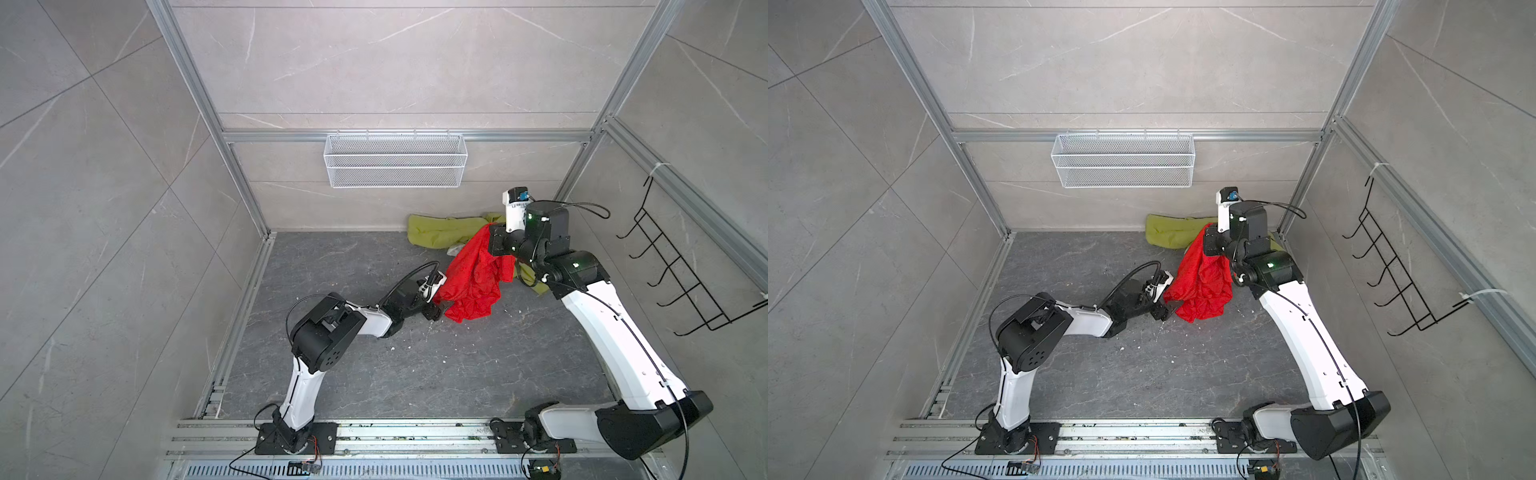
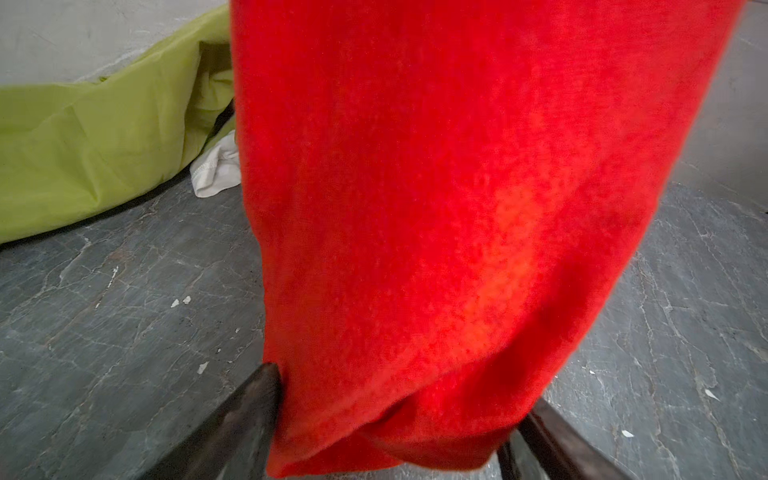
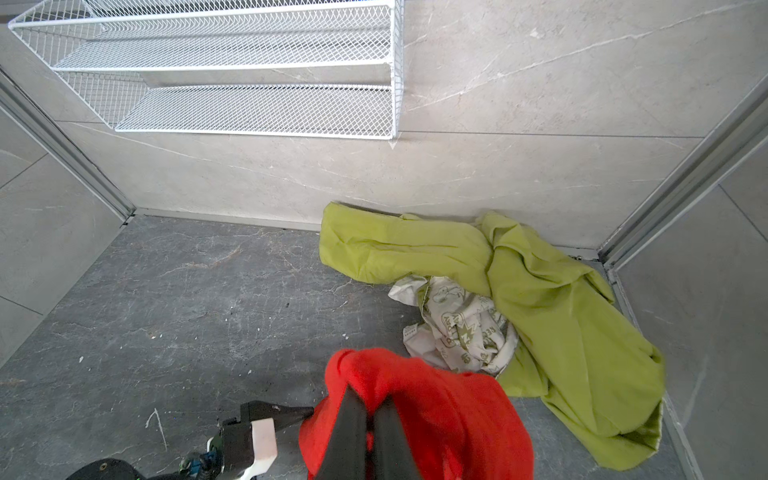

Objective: Pick out a specific cloth from the pile
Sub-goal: 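Pull the red cloth out of the pile while the left gripper reaches toward it, then grasp the hanging red cloth with the left gripper below the right gripper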

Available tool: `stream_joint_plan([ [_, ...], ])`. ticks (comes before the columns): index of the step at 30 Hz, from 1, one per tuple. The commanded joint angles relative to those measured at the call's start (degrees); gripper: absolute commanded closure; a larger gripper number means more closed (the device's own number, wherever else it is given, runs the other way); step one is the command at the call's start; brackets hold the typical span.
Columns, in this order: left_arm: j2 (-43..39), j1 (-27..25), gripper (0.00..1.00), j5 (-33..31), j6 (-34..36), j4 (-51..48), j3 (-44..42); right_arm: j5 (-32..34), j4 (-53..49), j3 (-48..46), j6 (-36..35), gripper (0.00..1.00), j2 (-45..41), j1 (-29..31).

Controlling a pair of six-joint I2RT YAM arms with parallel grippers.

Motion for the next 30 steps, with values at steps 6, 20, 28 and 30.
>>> stream_joint_plan([
  [6,0.2,0.0,0.55,2.1,-0.6,2.0,2.5,0.1,1.9,-0.2,0.9,1.00,-1.6,0.2],
  [20,-2.5,0.0,1.00,2.5,-0.4,-2.0,2.4,0.9,1.8,-0.3,1.1,1.00,-2.5,0.2],
  [28,-8.4,0.0,1.00,-1.2,-0.8,-3.8,-0.1,2.0,1.8,-0.2,1.1,1.00,-3.7,0.1],
  [30,-10.0,0.0,1.00,-1.5,-0.7,-4.7,-0.6,2.3,1.6,-0.2,1.0,1.00,-3.9,0.1],
])
